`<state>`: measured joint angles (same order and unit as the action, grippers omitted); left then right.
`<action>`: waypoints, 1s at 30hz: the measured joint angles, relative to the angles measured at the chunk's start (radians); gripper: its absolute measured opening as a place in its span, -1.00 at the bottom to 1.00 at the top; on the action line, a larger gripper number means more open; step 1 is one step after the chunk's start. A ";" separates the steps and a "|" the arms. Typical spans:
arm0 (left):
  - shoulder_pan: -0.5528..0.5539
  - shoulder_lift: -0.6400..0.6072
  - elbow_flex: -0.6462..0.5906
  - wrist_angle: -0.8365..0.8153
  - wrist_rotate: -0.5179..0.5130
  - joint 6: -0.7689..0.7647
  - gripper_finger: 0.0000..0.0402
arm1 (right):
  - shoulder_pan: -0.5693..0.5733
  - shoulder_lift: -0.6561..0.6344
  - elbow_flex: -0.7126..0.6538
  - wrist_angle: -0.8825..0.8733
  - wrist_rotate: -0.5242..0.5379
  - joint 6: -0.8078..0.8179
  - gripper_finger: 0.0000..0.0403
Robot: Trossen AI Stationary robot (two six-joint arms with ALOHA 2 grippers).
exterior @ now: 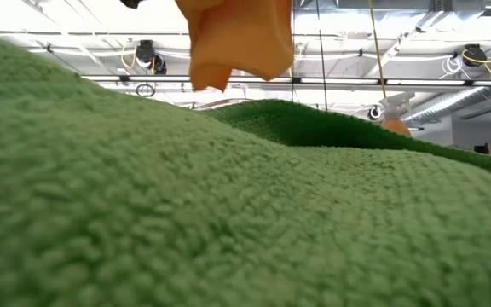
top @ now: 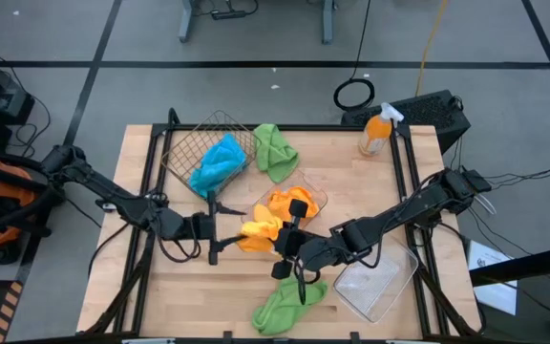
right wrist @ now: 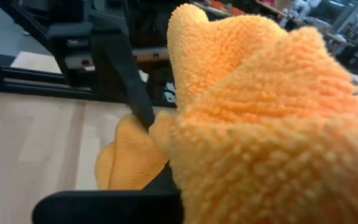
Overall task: Sort microfiber towel by color & place in baskets
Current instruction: Put the yellow towel into the top transparent bin
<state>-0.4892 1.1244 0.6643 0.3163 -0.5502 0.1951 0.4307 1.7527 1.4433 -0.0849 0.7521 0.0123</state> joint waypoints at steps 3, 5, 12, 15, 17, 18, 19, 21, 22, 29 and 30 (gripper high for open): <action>0.007 0.028 0.000 0.000 0.026 -0.029 0.35 | 0.003 0.000 0.000 0.019 -0.043 -0.035 -0.96; 0.014 0.053 0.000 0.009 0.027 -0.031 0.35 | 0.003 0.000 0.000 0.034 -0.063 -0.059 -0.96; 0.059 0.134 0.000 0.060 0.036 -0.024 0.35 | 0.009 0.000 0.000 0.074 -0.078 -0.125 -0.96; 0.082 0.164 0.000 0.109 0.104 -0.024 0.35 | 0.009 0.000 0.000 0.076 -0.077 -0.128 -0.96; 0.095 0.184 0.000 0.132 0.198 -0.024 0.35 | 0.009 0.000 0.000 0.076 -0.078 -0.131 -0.96; 0.101 0.194 0.000 0.135 0.251 -0.024 0.35 | 0.009 0.000 0.000 0.076 -0.077 -0.136 -0.96; 0.105 0.205 0.000 0.136 0.307 -0.023 0.35 | 0.010 0.000 0.000 0.079 -0.075 -0.144 -0.96; 0.105 0.230 0.000 0.151 0.425 -0.004 0.35 | 0.010 0.000 0.000 0.092 -0.071 -0.161 -0.96; 0.103 0.242 0.000 0.163 0.472 0.007 0.35 | 0.010 0.000 0.000 0.097 -0.069 -0.169 -0.96; 0.068 0.270 0.000 0.297 0.558 0.074 0.35 | 0.003 0.000 0.000 0.104 -0.054 -0.182 -0.96; 0.063 0.269 0.000 0.302 0.558 0.079 0.35 | 0.003 0.000 0.000 0.098 -0.033 -0.182 -0.96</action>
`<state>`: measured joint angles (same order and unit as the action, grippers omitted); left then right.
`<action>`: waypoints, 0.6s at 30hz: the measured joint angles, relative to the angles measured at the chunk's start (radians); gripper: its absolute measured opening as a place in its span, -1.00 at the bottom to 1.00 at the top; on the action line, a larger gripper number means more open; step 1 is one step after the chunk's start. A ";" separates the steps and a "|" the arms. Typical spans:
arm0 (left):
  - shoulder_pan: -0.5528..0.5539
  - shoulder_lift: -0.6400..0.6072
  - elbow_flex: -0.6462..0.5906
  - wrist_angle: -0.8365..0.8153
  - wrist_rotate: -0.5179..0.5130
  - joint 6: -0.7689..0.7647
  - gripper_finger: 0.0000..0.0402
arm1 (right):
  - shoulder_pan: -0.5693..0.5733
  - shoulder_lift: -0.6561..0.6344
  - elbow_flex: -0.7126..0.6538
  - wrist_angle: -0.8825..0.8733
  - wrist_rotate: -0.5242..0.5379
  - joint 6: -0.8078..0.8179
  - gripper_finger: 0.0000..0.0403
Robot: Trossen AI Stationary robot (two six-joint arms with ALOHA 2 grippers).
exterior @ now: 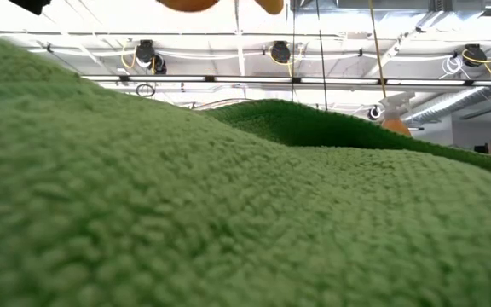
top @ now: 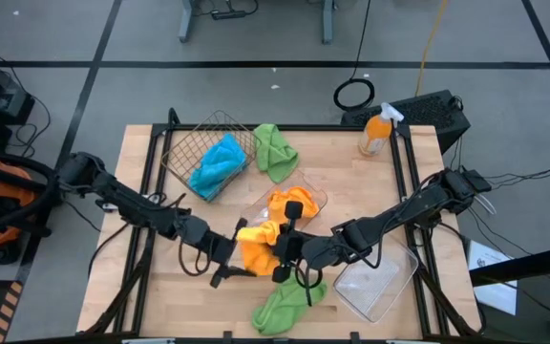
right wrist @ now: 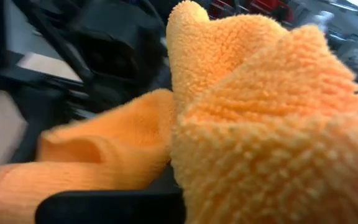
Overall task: Sort microfiber towel by color & place in baskets
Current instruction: Put the yellow towel into the top transparent bin
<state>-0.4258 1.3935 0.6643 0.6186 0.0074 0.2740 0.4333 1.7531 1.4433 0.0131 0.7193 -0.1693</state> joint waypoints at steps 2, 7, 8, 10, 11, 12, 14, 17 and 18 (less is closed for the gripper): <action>-0.006 -0.006 0.000 0.005 -0.002 0.006 0.35 | 0.000 0.000 0.000 -0.013 0.047 0.000 -0.96; -0.023 -0.006 0.000 0.055 -0.002 0.028 0.35 | 0.000 0.000 0.000 -0.026 0.067 0.009 -0.89; -0.026 -0.006 0.000 0.070 -0.002 0.029 0.35 | 0.000 0.000 0.000 -0.027 0.068 0.010 -0.86; -0.028 -0.007 0.000 0.088 -0.002 0.029 0.35 | 0.001 0.000 0.000 -0.034 0.068 0.021 -0.79; -0.028 -0.009 0.000 0.090 -0.002 0.028 0.35 | 0.000 0.000 0.000 -0.041 0.069 0.027 -0.75; -0.028 -0.014 0.000 0.089 -0.005 0.028 0.35 | 0.000 0.000 0.000 -0.046 0.069 0.028 -0.70; -0.027 -0.026 0.000 0.084 -0.018 0.027 0.35 | 0.000 0.000 0.000 -0.056 0.071 0.036 -0.59; -0.027 -0.044 0.000 0.045 -0.045 0.028 0.35 | 0.000 0.000 0.000 -0.067 0.052 0.066 -0.39; -0.026 -0.046 0.000 0.044 -0.054 0.028 0.35 | 0.000 0.000 0.000 -0.073 0.035 0.074 -0.32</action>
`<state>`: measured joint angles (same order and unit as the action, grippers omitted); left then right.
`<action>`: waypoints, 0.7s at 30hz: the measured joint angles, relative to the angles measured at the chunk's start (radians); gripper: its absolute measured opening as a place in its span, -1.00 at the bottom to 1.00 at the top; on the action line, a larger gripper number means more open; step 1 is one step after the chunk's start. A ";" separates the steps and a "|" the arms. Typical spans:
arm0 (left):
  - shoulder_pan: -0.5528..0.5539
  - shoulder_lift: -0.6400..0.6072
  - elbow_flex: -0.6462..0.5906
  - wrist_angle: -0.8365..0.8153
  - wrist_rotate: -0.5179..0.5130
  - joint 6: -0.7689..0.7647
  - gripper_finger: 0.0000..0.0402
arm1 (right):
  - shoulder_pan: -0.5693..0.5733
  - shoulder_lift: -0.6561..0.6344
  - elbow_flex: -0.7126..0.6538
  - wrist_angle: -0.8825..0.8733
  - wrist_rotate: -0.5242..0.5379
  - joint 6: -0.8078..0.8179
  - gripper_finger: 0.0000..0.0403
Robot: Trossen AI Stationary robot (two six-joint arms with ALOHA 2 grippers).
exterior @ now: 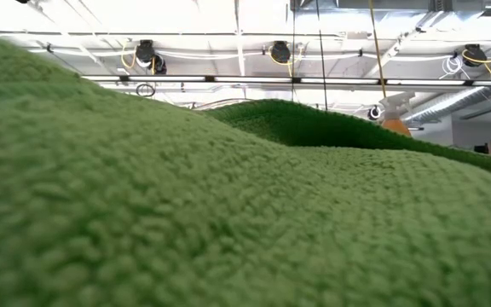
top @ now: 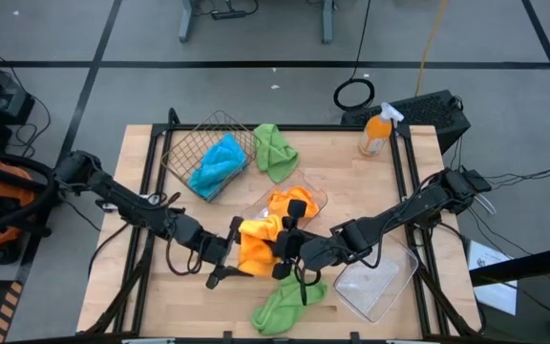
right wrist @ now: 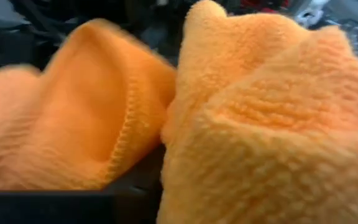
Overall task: Sort microfiber towel by color & place in baskets
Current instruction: Put the yellow towel into the top transparent bin
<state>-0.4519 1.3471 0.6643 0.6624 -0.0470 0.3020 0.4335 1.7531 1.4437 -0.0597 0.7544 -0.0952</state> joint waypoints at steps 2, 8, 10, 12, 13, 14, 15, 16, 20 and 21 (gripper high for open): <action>0.000 -0.006 0.000 -0.002 -0.011 0.001 0.35 | 0.000 0.000 0.000 -0.004 -0.041 0.004 -0.15; -0.001 -0.008 0.000 -0.002 -0.007 -0.005 0.35 | 0.016 0.000 0.000 0.001 -0.063 -0.033 0.30; -0.002 -0.008 0.000 0.000 -0.006 -0.011 0.35 | 0.025 0.000 0.000 0.003 -0.053 -0.053 0.40; -0.002 -0.007 0.000 0.013 -0.006 -0.042 0.35 | 0.033 0.000 0.000 0.004 -0.038 -0.070 0.46; -0.002 -0.007 0.000 0.028 -0.010 -0.062 0.35 | 0.038 0.000 0.000 0.005 -0.020 -0.078 0.48; -0.002 -0.007 0.000 0.040 -0.025 -0.079 0.35 | 0.044 0.000 0.000 0.003 0.002 -0.088 0.49; -0.002 -0.007 0.000 0.052 -0.040 -0.087 0.35 | 0.048 -0.001 0.000 0.002 0.017 -0.099 0.49; -0.002 -0.008 0.000 0.058 -0.057 -0.088 0.35 | 0.052 -0.002 0.001 0.000 0.026 -0.109 0.49; -0.003 -0.013 0.000 0.060 -0.121 -0.089 0.35 | 0.068 -0.002 0.001 -0.006 0.047 -0.130 0.48; -0.003 -0.013 0.000 0.062 -0.130 -0.092 0.35 | 0.069 -0.002 0.001 -0.007 0.048 -0.131 0.48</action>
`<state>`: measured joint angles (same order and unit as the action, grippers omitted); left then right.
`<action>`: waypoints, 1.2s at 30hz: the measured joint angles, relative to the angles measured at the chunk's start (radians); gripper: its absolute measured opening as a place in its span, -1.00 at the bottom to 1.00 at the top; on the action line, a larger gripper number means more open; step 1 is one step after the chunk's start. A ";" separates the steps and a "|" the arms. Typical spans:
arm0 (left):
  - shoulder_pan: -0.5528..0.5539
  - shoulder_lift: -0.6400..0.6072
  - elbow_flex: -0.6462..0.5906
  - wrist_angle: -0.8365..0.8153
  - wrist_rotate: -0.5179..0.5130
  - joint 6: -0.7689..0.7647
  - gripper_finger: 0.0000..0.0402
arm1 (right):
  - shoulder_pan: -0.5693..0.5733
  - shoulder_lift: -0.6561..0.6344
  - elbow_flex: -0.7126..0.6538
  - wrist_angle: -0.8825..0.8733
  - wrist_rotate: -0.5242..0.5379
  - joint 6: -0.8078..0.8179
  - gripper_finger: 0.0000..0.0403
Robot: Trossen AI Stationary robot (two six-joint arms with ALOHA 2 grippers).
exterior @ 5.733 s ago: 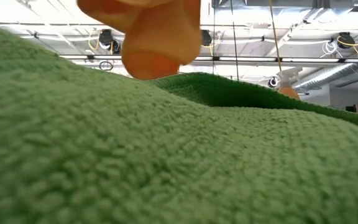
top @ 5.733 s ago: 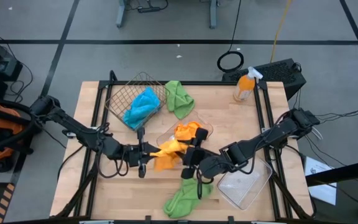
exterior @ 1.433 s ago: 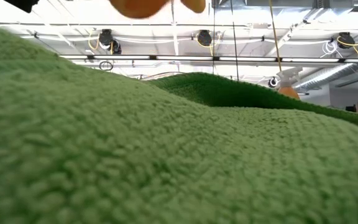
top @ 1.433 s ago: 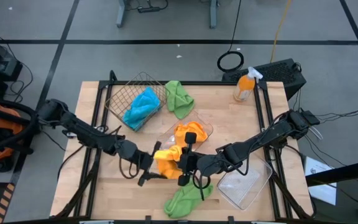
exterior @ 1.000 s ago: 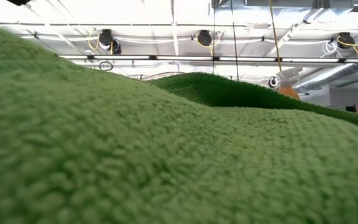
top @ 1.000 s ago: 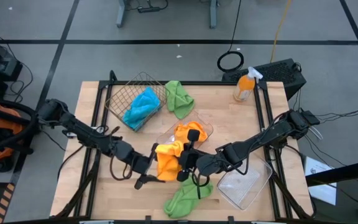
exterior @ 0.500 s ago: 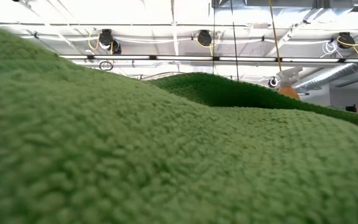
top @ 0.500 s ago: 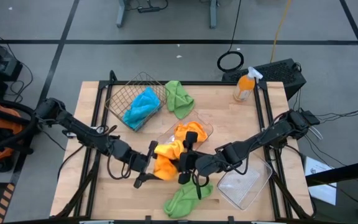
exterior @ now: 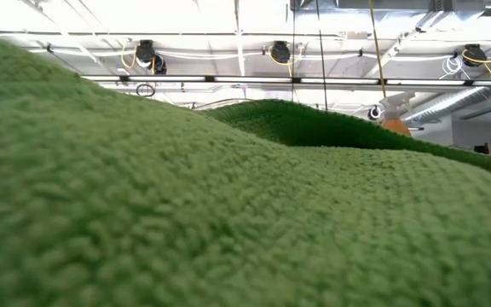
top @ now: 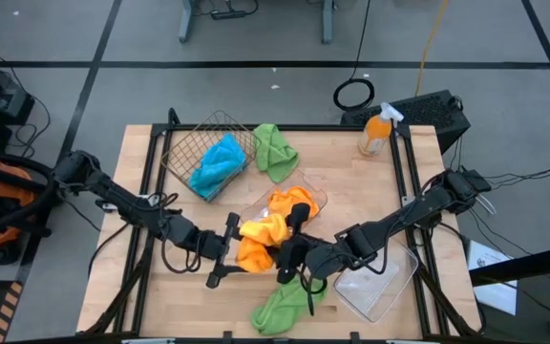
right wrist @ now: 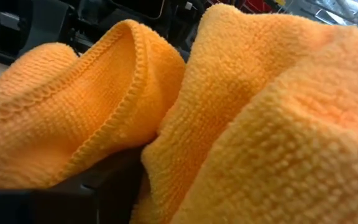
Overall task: Sort microfiber towel by color & place in baskets
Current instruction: Put the yellow towel into the top transparent bin
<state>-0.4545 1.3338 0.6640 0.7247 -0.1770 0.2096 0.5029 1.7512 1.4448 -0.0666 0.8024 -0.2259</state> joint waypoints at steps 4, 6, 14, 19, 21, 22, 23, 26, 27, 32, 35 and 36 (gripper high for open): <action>0.008 0.000 0.000 0.010 -0.017 -0.044 0.35 | 0.002 0.000 0.000 -0.003 0.007 0.027 0.48; 0.009 -0.002 0.000 0.010 -0.055 -0.046 0.33 | 0.003 0.000 -0.001 0.005 0.057 0.053 0.48; 0.027 -0.004 0.000 -0.005 -0.177 -0.038 0.01 | 0.025 -0.039 0.000 0.017 -0.027 0.069 0.48; 0.037 -0.004 0.000 -0.036 -0.198 -0.039 -0.19 | 0.039 -0.043 -0.001 0.045 -0.064 0.019 0.48; 0.043 -0.003 0.000 -0.029 -0.193 -0.040 -0.27 | 0.040 -0.044 -0.001 0.029 -0.054 0.022 0.48; 0.040 -0.003 0.000 -0.022 -0.177 -0.041 -0.31 | 0.040 -0.044 -0.001 0.015 -0.047 0.027 0.48; 0.038 -0.003 0.000 -0.019 -0.163 -0.045 -0.36 | 0.040 -0.044 -0.001 0.001 -0.041 0.028 0.48; 0.038 -0.003 0.000 -0.018 -0.157 -0.047 -0.47 | 0.039 -0.044 -0.001 -0.043 -0.026 0.030 0.48; 0.038 -0.003 0.000 -0.015 -0.158 -0.050 -0.51 | 0.037 -0.044 -0.001 -0.050 -0.015 0.030 0.48; 0.035 -0.003 0.000 -0.011 -0.113 -0.072 -0.68 | 0.039 -0.044 -0.001 -0.097 0.094 0.031 0.48; 0.035 -0.003 0.000 0.016 -0.046 -0.073 -0.77 | 0.035 -0.044 -0.002 -0.132 0.085 0.091 0.48; 0.034 -0.003 0.000 0.028 -0.033 -0.073 -0.80 | 0.030 -0.044 -0.002 -0.141 0.059 0.120 0.48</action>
<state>-0.4203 1.3312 0.6640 0.7527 -0.2100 0.1366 0.5325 1.7069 1.4433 -0.2080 0.8619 -0.1058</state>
